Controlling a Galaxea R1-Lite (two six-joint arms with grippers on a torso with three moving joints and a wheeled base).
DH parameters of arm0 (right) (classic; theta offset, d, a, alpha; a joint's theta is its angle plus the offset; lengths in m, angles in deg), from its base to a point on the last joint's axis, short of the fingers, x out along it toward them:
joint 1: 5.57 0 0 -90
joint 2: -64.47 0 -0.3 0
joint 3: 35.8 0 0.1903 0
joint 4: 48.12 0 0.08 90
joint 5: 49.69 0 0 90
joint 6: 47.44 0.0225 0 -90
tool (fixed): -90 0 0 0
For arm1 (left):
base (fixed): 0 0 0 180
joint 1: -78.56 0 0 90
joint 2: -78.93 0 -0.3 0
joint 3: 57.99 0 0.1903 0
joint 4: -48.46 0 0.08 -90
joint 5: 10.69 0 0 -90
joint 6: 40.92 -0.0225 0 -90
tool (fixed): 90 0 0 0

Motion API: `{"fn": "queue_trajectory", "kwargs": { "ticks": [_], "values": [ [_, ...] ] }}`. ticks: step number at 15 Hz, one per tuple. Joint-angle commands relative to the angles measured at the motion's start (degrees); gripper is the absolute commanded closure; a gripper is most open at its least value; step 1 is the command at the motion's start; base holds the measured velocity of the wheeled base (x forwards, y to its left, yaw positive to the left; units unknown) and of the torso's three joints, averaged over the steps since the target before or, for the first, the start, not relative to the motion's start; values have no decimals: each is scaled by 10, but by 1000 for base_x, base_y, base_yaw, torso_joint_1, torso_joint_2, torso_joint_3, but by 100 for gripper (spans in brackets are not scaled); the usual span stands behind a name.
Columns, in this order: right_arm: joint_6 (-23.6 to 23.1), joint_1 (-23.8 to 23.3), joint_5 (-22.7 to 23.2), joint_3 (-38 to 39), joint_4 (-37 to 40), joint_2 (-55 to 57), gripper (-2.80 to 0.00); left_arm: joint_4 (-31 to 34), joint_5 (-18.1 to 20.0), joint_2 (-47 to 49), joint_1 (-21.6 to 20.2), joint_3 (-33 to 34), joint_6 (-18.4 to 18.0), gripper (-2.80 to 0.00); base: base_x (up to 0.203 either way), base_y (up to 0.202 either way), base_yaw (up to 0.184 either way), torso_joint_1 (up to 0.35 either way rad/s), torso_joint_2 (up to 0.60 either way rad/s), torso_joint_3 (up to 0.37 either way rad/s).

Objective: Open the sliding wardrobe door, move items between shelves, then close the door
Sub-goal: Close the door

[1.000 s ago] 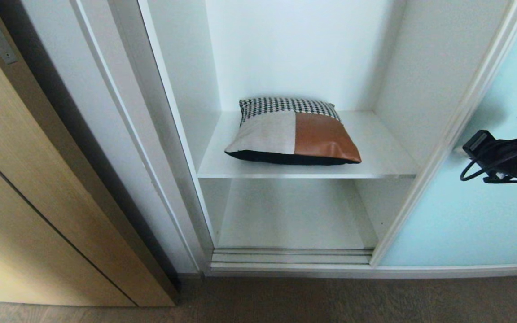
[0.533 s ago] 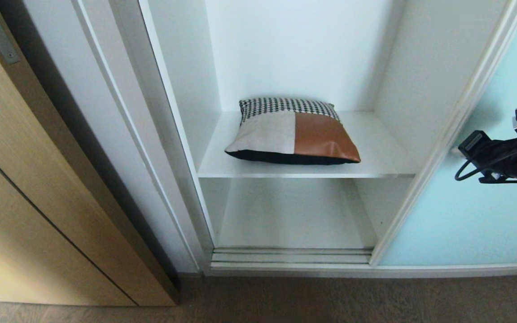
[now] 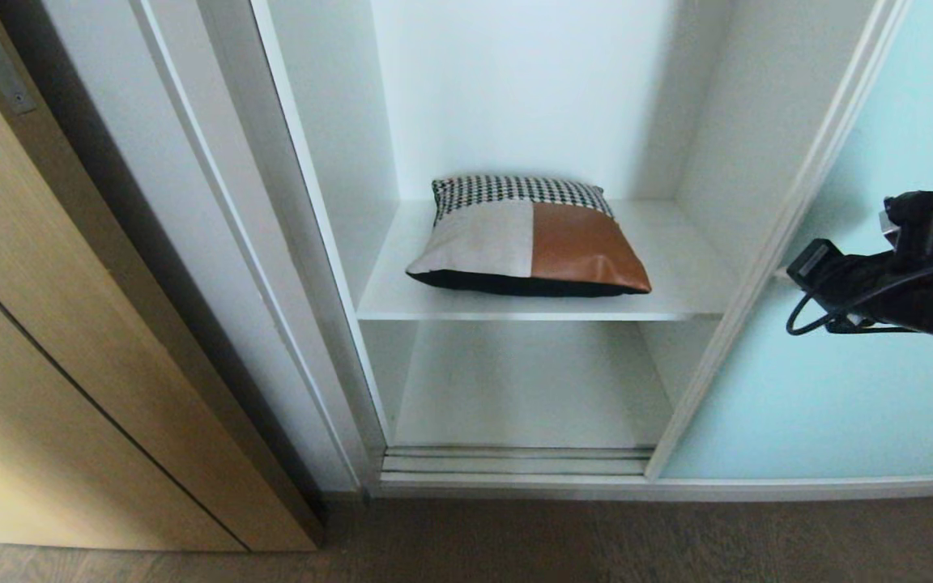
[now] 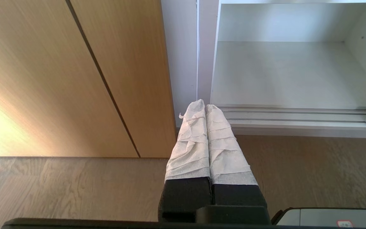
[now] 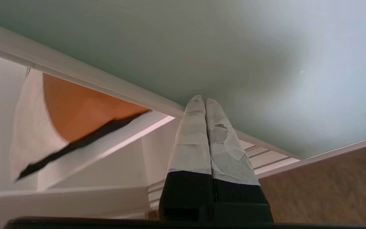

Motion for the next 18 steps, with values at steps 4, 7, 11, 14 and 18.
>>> {"fn": "queue_trajectory", "kwargs": {
  "ticks": [4, 7, 11, 14, 18],
  "values": [
    [0, 101, -13, 30, 0, -28, 0, 0, 0, 1, 0, 0, 0, 0, 0, 0, 0, 0, 0, 0],
    [-1, 134, -11, 61, 0, -68, 0, 0, 0, 1, 0, 0, 0, 0, 0, 0, 0, 0, 0, 0],
    [-1, 161, -9, 121, -2, -150, 0, 0, 0, 1, 0, 0, 0, 0, 0, 0, 0, 0, 0, 0],
    [-3, 151, -2, 158, -6, -220, 0, 0, 0, 1, 0, 0, 0, 0, 0, 0, 0, 0, 0, 0],
    [-1, 120, 0, 180, -14, -260, 0, 0, 0, 1, 0, 0, 0, 0, 0, 0, 0, 0, 0, 0]
  ]
}}
